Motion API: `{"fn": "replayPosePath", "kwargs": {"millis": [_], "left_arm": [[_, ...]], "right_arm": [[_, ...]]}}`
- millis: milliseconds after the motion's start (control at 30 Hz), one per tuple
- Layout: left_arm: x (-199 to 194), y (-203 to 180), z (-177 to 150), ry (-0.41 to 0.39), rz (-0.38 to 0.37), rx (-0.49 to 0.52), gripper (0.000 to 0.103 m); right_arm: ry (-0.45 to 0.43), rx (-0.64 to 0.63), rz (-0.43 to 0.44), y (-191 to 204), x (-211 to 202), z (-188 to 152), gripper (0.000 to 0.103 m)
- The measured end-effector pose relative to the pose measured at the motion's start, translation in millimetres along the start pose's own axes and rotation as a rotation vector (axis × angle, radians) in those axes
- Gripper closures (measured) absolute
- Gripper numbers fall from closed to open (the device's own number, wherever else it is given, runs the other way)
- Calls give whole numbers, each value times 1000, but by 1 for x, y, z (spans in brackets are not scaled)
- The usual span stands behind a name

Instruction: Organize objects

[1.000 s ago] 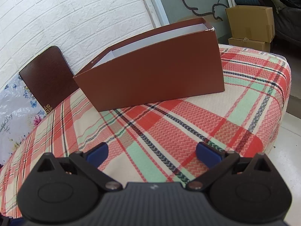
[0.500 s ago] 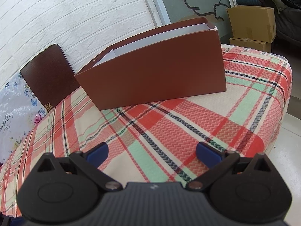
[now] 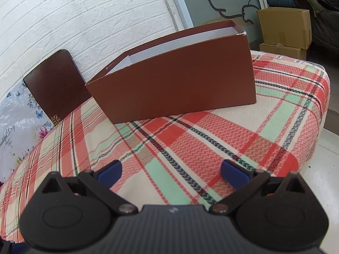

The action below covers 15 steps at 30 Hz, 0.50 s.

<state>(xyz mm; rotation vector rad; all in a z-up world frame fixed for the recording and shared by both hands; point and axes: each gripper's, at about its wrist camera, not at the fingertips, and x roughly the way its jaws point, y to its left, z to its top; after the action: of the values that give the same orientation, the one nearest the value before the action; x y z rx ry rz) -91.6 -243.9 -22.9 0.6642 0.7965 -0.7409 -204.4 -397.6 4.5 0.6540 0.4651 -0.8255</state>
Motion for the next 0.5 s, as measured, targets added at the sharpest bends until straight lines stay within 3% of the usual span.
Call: {"fn": "replayPosePath", "kwargs": {"millis": [500], "left_arm": [[-1,1,1,3,-6,-5,0]], "right_arm": [[1,0,0,0,0,0,0]]}}
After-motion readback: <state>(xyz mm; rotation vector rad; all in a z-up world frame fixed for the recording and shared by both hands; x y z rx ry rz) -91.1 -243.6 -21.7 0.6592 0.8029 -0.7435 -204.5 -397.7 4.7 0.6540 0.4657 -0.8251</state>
